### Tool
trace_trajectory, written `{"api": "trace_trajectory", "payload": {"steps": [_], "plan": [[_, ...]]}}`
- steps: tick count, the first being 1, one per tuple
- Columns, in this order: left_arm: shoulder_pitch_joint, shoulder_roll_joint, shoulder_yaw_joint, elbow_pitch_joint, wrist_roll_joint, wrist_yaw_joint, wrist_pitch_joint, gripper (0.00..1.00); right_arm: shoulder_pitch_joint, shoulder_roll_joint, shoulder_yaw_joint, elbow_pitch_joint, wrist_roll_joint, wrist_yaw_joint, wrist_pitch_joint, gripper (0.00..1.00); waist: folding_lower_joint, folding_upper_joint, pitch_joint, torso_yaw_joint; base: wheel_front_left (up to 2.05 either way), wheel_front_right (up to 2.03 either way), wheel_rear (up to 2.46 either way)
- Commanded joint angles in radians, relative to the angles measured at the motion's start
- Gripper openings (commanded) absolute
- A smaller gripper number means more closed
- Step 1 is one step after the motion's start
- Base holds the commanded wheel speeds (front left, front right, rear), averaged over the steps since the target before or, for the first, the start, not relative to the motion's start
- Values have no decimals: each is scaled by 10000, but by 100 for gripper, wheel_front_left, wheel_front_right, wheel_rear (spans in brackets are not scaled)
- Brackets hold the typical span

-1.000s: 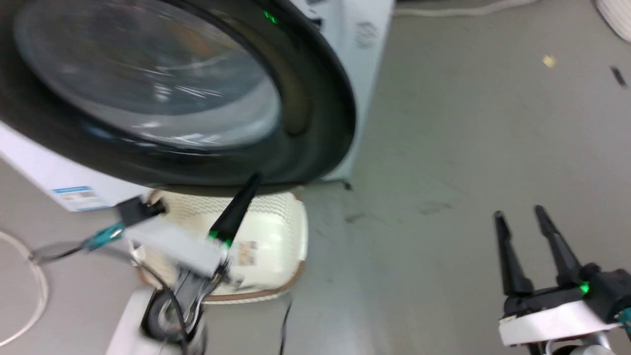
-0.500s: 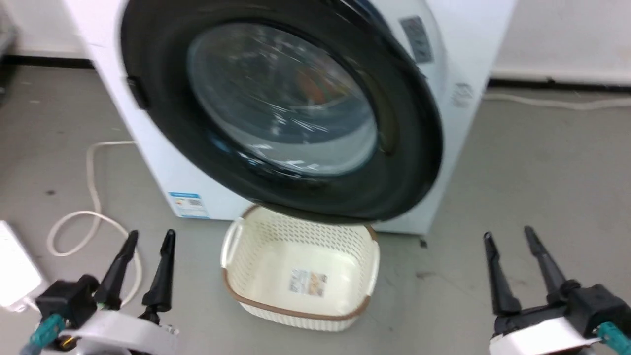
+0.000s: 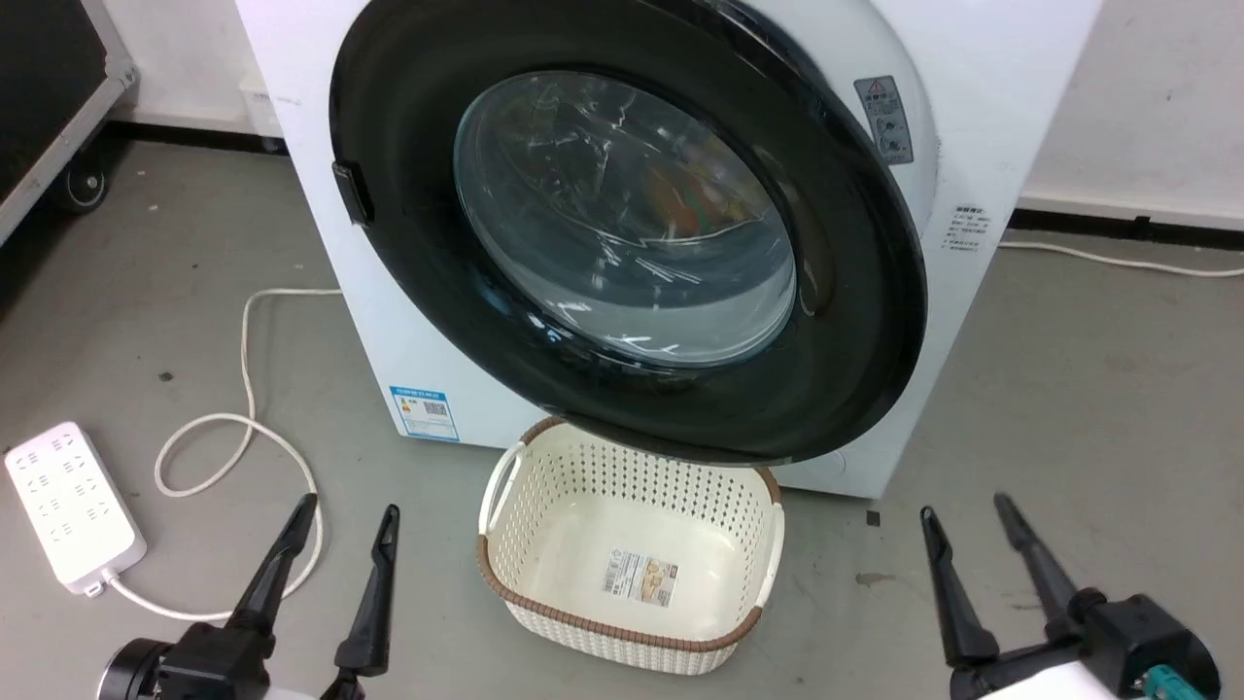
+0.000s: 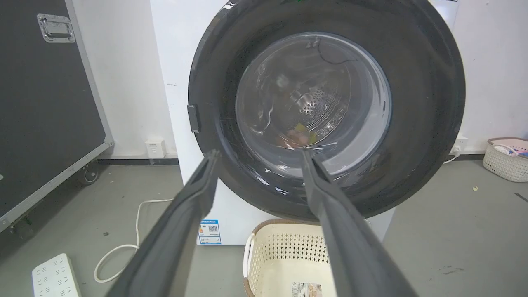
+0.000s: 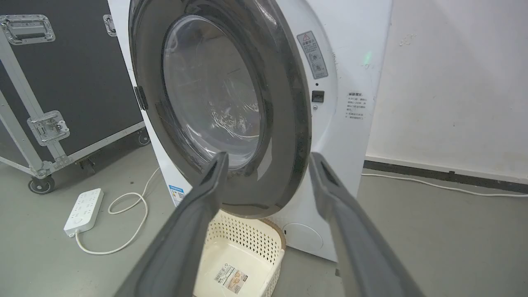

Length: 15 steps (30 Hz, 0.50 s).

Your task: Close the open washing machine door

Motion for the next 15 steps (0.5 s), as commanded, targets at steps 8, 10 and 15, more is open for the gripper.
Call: {"api": "trace_trajectory", "payload": {"steps": [8, 10, 15], "plan": [[-302, -227, 120, -62, 687, -348, -52, 100, -700, 3, 701, 300, -458, -7, -42, 0, 1, 0, 828, 108, 0, 0, 0], [-499, -288, 127, -30, 756, -432, -52, 100, -1284, 3, 921, 436, -652, -7, 10, 0, 1, 0, 1140, 165, 0, 0, 0], [-972, -368, 18, 46, 912, -638, -52, 100, -3069, -498, 1462, 966, -821, -7, 534, 0, 1, 0, 1911, 363, 0, 0, 0]]}}
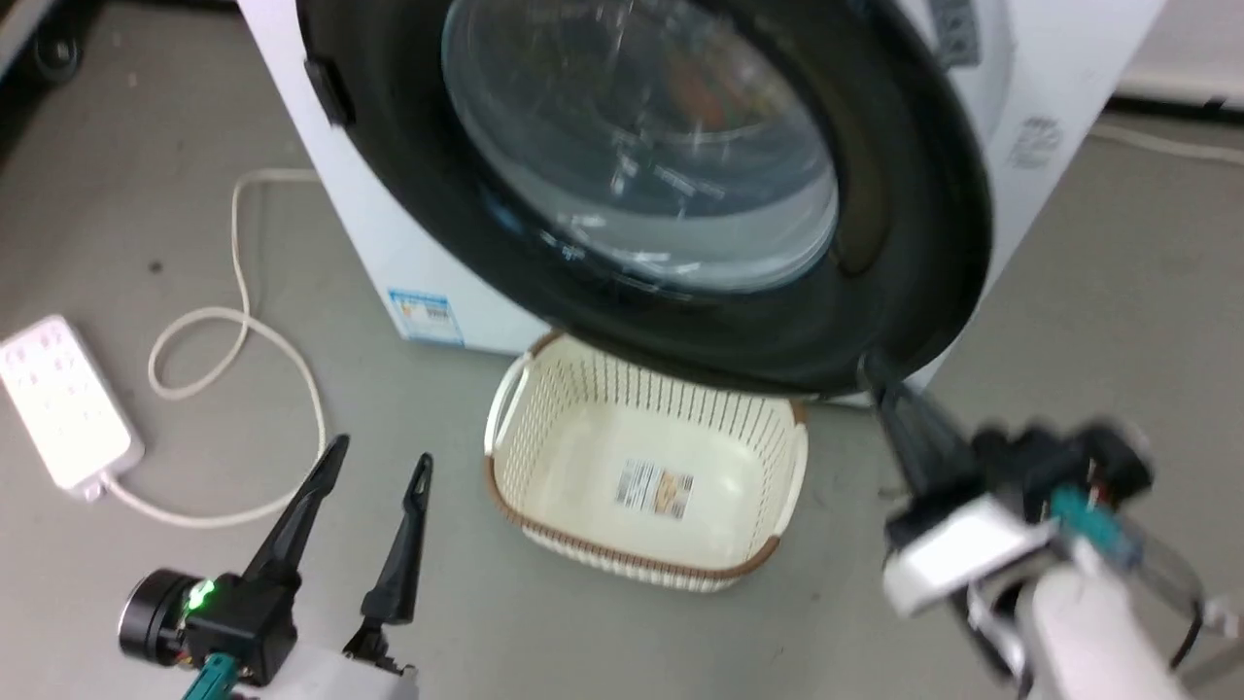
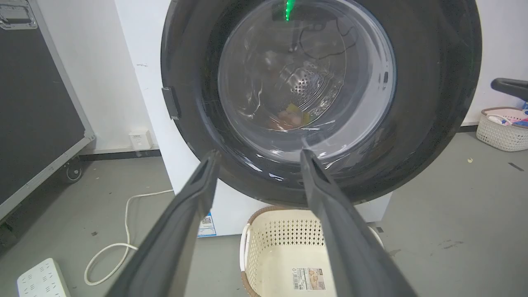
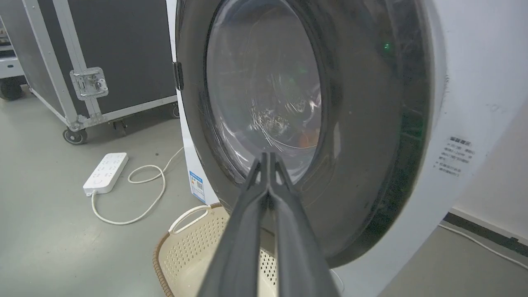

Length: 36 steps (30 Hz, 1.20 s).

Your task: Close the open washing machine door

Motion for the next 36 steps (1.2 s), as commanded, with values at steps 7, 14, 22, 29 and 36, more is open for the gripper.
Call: {"api": "trace_trajectory", "payload": {"steps": [7, 14, 22, 29, 36], "plan": [[-781, -69, -184, 237, 69, -214, -51, 100, -2501, -1579, 716, 934, 1029, -7, 721, 0, -3, 0, 1202, 470, 0, 0, 0], [-1218, -177, -286, 259, 45, -304, -51, 100, -4176, -2421, 451, 1981, 2238, -7, 1352, 0, -3, 0, 1817, 695, 0, 0, 0], [-1575, -268, -325, 214, -1, -362, -51, 100, -5728, -2775, -320, 3363, 2572, -7, 1645, 0, -3, 0, 2255, 899, 0, 0, 0], [-1716, -362, -339, 216, -45, -387, -51, 100, -6625, -2439, -1406, 4353, 2201, -7, 1604, 0, -3, 0, 2372, 1001, 0, 0, 0], [-1566, -536, -130, 501, -96, -399, -51, 100, -6207, -2094, -1491, 4851, 1962, -7, 743, 48, -3, 0, 1674, 805, 0, 0, 0]]}}
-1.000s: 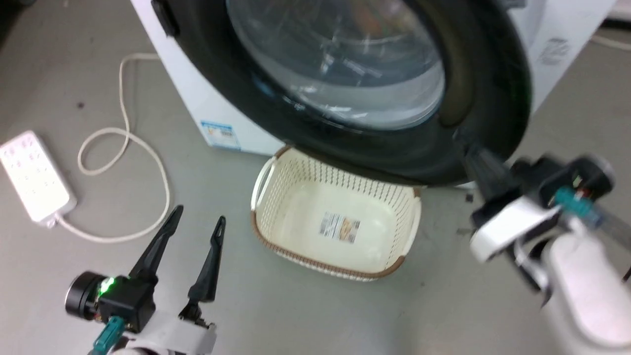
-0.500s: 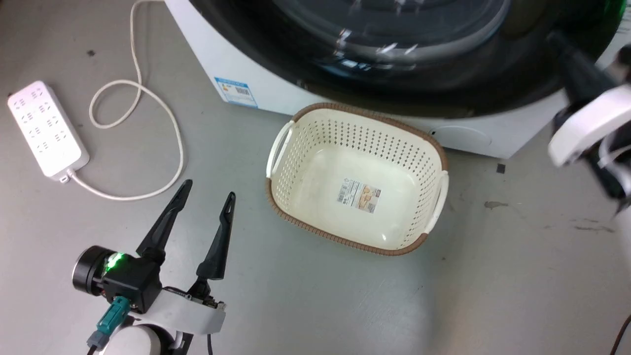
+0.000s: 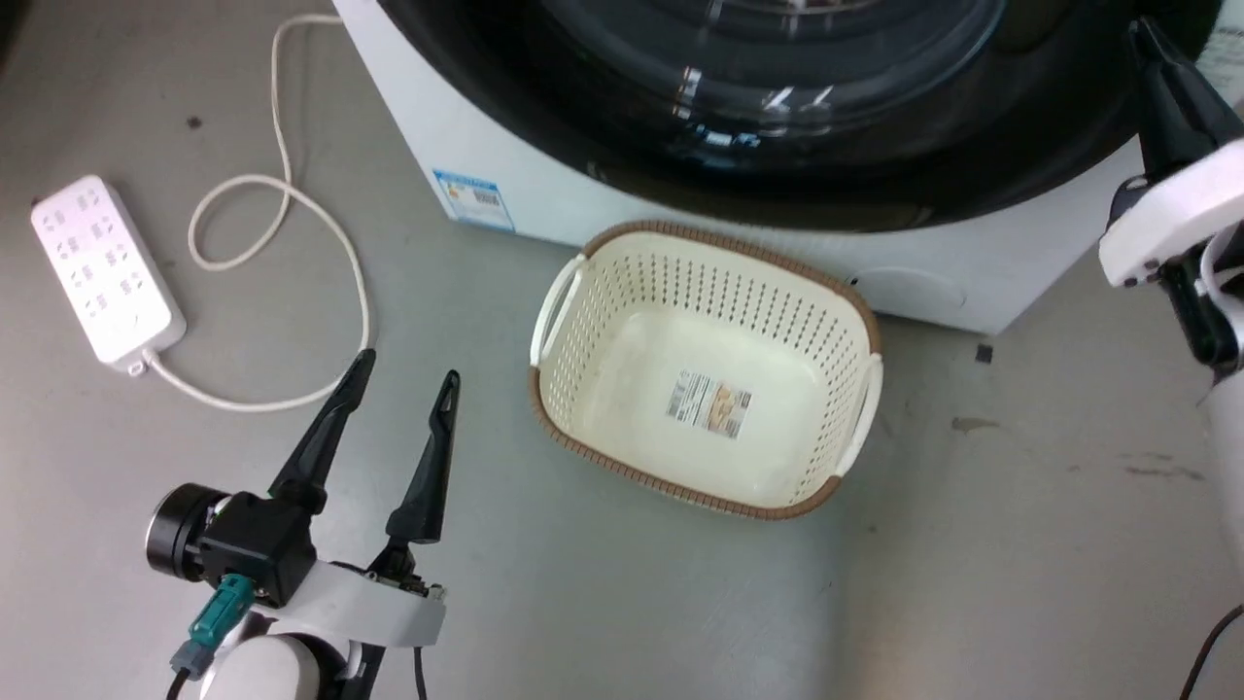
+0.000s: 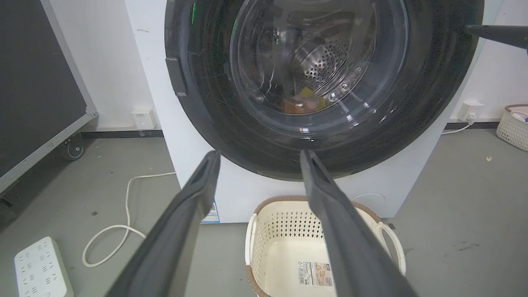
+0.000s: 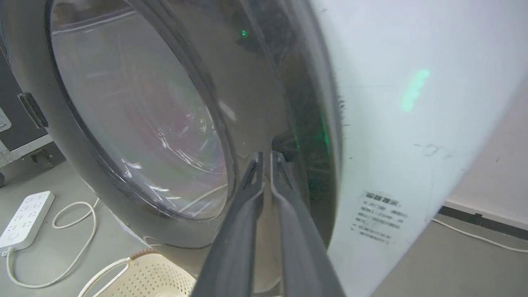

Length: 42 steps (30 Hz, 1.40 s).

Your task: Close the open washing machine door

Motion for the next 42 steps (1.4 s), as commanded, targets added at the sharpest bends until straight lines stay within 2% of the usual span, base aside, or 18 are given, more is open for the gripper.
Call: {"api": "trace_trajectory", "payload": {"steps": [1, 9, 13, 17, 22, 26, 32, 39, 40, 42], "plan": [[73, -79, 92, 85, -65, -35, -51, 100, 317, -21, -34, -21, -4, -94, -318, 100, 0, 0, -427, -175, 0, 0, 0], [649, -134, 427, 534, 47, 135, -51, 100, 2545, 377, 516, -1192, 61, -94, -1252, 100, 0, 0, -1876, -840, 0, 0, 0], [1038, -202, 479, 734, 26, 222, -51, 100, 4086, 863, 87, -2258, 27, -94, -1400, 100, 0, 0, -2552, -1168, 0, 0, 0], [1406, -176, 470, 898, 12, 237, -51, 100, 5708, 1396, -170, -3438, -640, -94, -1451, 100, 0, 0, -2999, -1437, 0, 0, 0], [1642, -241, 354, 943, 56, 262, -51, 100, 7480, 2092, -774, -4849, -1416, -94, -1468, 100, 0, 0, -3245, -1567, 0, 0, 0], [1728, -280, 380, 940, 34, 279, -51, 100, 8643, 2353, -849, -5709, -1776, -94, -1471, 100, 0, 0, -3319, -1647, 0, 0, 0], [1781, -337, 403, 1074, -126, 249, -51, 100, 9521, 2404, -710, -6017, -1641, -94, -1472, 100, 0, 0, -3350, -1719, 0, 0, 0], [1757, -360, 455, 1270, -183, 258, -51, 100, 9736, 2407, -544, -5928, -1634, -94, -1473, 100, 0, 0, -3387, -1715, 0, 0, 0], [1667, -326, 427, 1290, -182, 254, 2, 0, 9588, 2364, -537, -5937, -1649, -86, -1428, 0, 0, 0, -3383, -1718, 0, 0, 0], [1666, -324, 418, 1291, -179, 253, 13, 0, 9580, 2362, -538, -5937, -1652, -86, -1423, 0, 0, 0, -3384, -1719, 0, 0, 0]]}}
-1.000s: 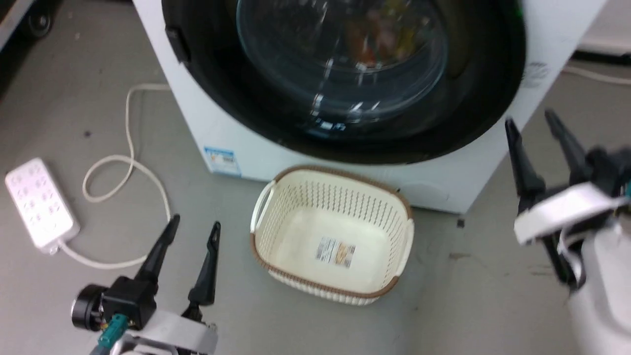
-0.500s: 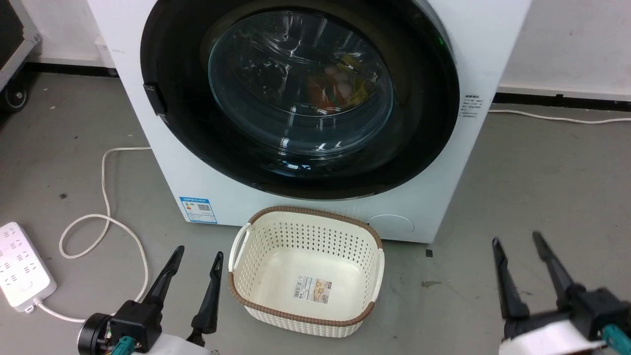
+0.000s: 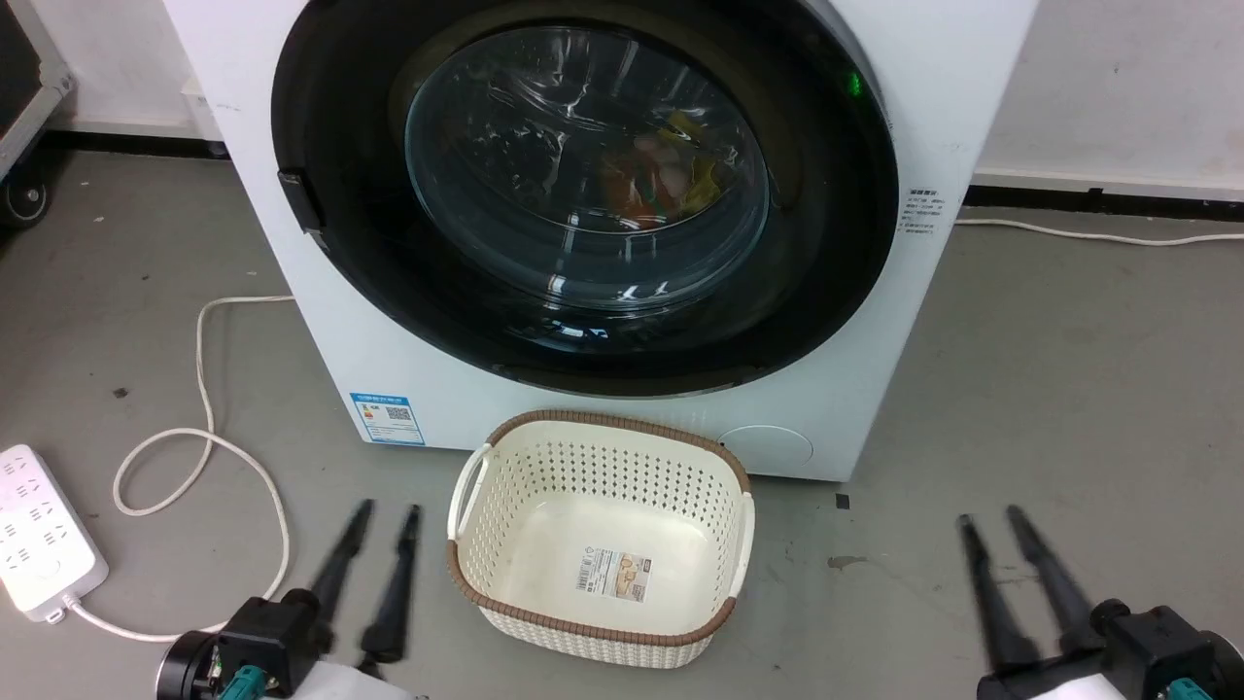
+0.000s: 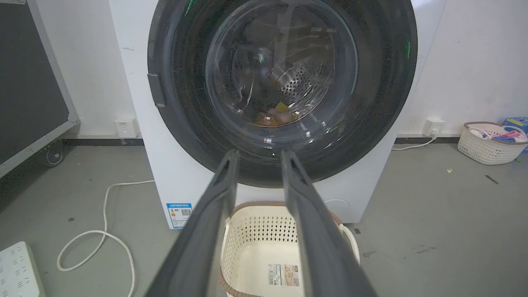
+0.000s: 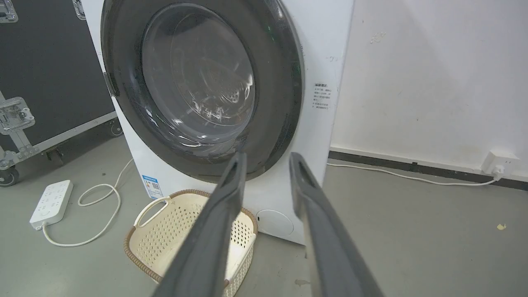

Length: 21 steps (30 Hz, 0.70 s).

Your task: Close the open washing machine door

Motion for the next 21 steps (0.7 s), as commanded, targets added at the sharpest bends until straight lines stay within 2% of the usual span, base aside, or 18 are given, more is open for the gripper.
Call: {"api": "trace_trajectory", "payload": {"steps": [1, 21], "plan": [[-1, 1, 0, -4, 4, 2, 5, 0, -3, 0, -1, -1, -1, 0, 5, 0, -1, 0, -1, 0, 0, 0, 0], [-35, -198, 157, -130, 309, 145, 367, 0, -120, 7, 37, -55, -63, -1, 369, 0, 0, 0, -16, 14, 0, 0, 0]]}}
